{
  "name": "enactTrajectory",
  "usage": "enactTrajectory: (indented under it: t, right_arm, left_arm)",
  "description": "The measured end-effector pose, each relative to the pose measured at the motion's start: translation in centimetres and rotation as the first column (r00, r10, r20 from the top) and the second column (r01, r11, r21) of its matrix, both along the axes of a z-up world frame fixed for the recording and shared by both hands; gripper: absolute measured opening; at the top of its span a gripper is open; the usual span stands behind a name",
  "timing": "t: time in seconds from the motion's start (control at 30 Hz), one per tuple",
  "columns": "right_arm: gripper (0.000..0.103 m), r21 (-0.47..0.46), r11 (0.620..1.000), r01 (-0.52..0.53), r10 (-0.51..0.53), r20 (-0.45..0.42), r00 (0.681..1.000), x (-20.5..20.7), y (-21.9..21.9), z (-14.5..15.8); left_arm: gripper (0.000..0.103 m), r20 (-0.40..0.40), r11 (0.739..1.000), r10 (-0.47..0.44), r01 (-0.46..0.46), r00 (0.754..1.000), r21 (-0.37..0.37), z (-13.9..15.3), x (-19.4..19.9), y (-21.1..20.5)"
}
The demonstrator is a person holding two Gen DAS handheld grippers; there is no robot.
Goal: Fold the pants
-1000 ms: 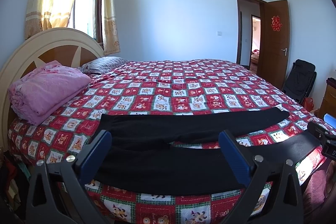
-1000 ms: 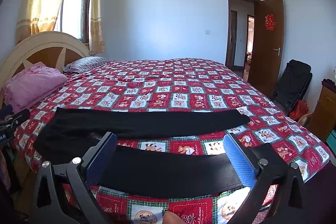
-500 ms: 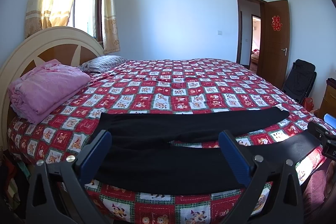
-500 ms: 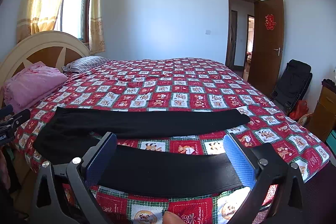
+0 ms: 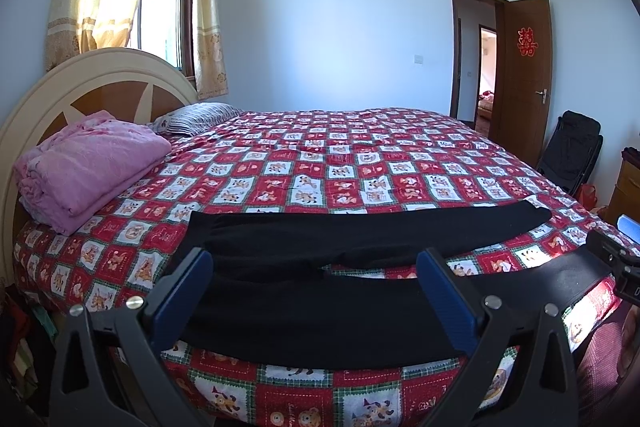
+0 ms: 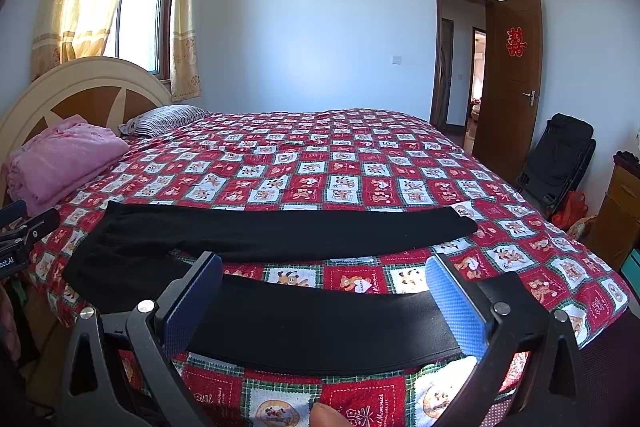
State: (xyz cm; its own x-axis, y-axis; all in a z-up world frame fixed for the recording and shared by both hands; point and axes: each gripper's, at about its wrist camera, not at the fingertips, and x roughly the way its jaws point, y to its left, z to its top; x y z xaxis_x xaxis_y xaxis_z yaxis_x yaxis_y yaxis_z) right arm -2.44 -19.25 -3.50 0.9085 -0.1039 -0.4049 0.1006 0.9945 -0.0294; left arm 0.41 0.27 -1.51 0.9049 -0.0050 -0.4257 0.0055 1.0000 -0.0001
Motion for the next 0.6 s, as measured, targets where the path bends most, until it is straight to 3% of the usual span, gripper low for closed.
enactTrajectory:
  t: [0.6]
  right_arm:
    - [0.102,-0.005,1.0,-0.022,0.022,-0.032,0.999,1.2,0.2,-1.6]
  left_arm:
    - [0.103,-0.067,1.0,-0.008,0.007,0.998,-0.004,-2.2,2.0,0.1]
